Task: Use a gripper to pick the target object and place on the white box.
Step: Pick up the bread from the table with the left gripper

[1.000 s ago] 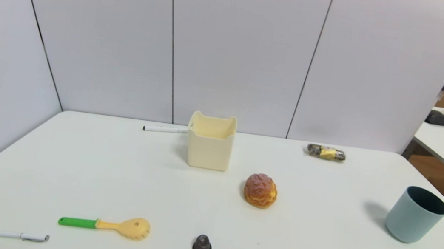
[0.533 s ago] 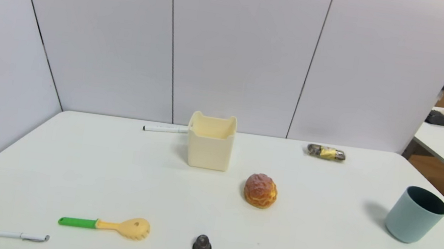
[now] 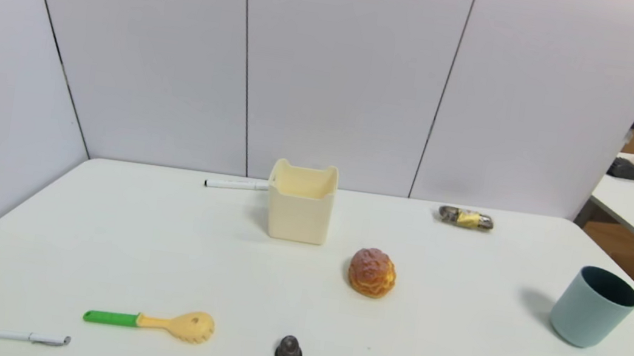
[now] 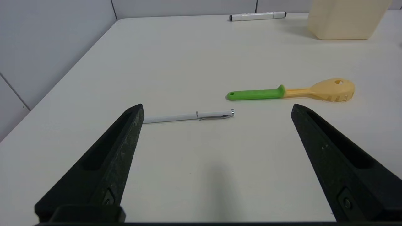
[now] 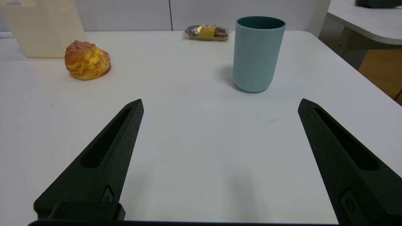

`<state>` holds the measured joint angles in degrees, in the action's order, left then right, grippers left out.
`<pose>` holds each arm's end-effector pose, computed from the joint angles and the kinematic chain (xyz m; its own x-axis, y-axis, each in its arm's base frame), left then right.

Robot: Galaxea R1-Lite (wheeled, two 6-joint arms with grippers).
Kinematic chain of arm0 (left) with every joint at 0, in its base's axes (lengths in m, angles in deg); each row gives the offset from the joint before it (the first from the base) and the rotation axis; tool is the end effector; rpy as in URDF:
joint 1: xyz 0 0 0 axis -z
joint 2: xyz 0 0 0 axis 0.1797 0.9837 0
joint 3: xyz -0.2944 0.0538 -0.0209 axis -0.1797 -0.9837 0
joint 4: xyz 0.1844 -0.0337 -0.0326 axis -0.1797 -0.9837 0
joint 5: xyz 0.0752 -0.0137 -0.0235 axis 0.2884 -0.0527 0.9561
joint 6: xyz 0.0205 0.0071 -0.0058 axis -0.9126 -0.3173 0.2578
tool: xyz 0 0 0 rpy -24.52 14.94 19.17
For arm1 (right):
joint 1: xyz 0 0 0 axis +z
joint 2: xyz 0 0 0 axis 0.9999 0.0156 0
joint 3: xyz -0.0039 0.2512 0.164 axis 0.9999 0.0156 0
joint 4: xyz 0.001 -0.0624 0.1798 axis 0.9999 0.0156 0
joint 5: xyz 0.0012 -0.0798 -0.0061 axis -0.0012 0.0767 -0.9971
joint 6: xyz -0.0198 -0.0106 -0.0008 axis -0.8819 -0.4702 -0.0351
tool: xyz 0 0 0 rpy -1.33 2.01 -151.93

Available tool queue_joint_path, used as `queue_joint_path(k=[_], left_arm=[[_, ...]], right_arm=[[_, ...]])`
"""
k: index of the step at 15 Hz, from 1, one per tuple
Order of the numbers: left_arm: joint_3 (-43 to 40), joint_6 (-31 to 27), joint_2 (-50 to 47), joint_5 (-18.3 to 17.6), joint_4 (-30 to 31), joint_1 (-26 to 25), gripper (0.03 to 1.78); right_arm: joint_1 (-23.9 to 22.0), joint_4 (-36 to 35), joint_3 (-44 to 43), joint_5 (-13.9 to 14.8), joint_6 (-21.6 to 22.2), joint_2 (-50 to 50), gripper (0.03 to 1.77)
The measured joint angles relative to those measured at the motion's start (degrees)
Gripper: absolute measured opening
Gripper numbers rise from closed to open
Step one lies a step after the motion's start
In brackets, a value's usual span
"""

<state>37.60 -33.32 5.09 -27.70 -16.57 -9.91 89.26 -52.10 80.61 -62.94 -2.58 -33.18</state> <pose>-0.0219 0.0005 0.0769 0.9998 0.0051 -0.0194 -0.0049 0.9999 0.0089 -0.0229 0.0000 0.0760 1.0000 0.0059 0.0048 -0.0059 1.0000 0.0000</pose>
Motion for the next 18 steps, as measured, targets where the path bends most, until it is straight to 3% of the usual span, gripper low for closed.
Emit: queue_joint_path(k=[6,11,14,18], left_arm=[[9.62,-4.63,14.95,-4.97,-0.28,0.41,1.69],[20.98,-15.03,35.30,-7.56,-0.20,4.57,1.69],[25.69,-19.77,47.74,-10.76,-0.09,9.14,1.69],[33.50,-21.25,63.65,-11.73,0.09,18.85,1.69]], right_arm=[[0.00,0.00,0.00,-0.02,0.00,0.00,1.70],[0.00,0.00,0.00,0.02,0.00,0.00,1.70],[0.00,-0.02,0.00,0.00,0.00,0.00,1.70],[0.00,-0.02,0.00,-0.02,0.00,0.00,1.70]])
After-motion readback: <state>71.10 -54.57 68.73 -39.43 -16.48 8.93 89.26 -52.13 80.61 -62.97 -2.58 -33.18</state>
